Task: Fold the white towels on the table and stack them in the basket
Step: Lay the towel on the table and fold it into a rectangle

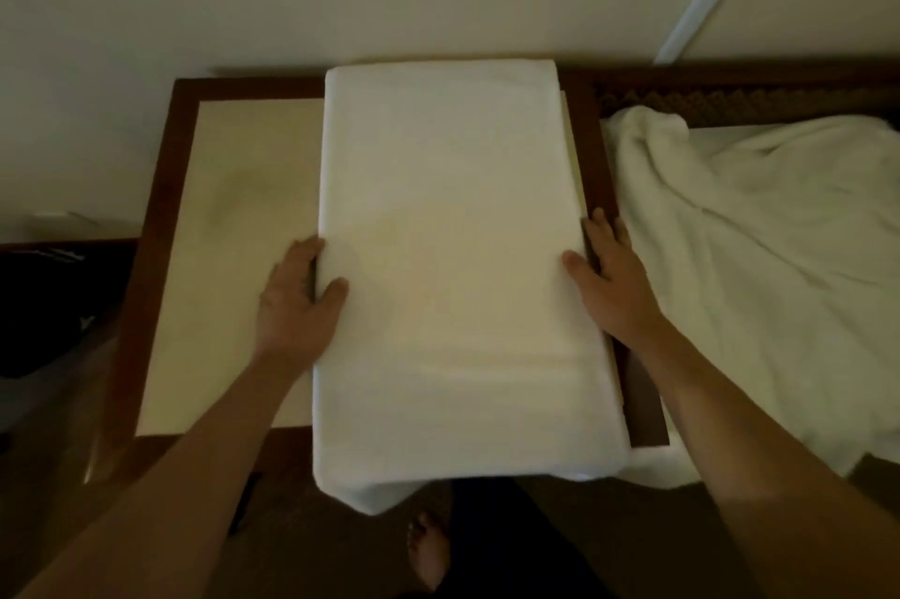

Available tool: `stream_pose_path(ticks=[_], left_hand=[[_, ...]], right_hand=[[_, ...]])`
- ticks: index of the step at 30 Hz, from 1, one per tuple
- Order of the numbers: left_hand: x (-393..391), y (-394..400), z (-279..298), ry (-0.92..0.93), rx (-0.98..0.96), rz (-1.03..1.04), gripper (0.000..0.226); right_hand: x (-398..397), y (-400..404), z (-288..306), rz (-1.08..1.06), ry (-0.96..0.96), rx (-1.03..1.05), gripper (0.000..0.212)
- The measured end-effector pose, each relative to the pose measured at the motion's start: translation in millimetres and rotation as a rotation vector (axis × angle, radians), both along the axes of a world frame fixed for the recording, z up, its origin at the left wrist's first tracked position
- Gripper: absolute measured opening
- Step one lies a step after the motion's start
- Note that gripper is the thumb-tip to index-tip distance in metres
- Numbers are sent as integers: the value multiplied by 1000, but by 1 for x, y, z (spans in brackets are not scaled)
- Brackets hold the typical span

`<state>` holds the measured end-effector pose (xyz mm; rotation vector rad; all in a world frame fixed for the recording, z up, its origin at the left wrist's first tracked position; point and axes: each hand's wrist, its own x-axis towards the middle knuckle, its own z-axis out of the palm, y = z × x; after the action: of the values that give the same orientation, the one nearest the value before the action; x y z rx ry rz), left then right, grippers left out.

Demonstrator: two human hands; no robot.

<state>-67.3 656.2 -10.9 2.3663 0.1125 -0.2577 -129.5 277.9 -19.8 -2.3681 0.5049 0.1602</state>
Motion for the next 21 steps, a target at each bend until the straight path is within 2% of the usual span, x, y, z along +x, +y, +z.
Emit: stream_pose_path(ticks=[5, 8, 10, 12, 14, 16, 18, 21], left_hand=[[-118, 21, 4, 38, 31, -36, 57], [-183, 30, 8, -59, 15, -26, 51], [-221, 28, 9, -154, 23, 73, 35], [-249, 22, 15, -77, -87, 286, 22], [-254, 17, 13, 136, -256, 454, 26], [-247, 18, 7, 271, -396, 444, 38], [-237, 20, 5, 339, -464, 372, 38], [-226, 24, 3, 451, -517, 318, 35]], right_hand=[[-124, 35, 4, -23, 2, -64, 70], [-187, 60, 6, -114, -4, -81, 53], [-221, 77, 5, -289, -76, -123, 43], [-254, 93, 1, -487, -152, -178, 36], [-267, 99, -3, -574, -146, -45, 38], [-264, 99, -3, -534, -88, 276, 43], [-256, 95, -1, -430, -45, 480, 49], [-241, 80, -6, -383, -25, 481, 50]])
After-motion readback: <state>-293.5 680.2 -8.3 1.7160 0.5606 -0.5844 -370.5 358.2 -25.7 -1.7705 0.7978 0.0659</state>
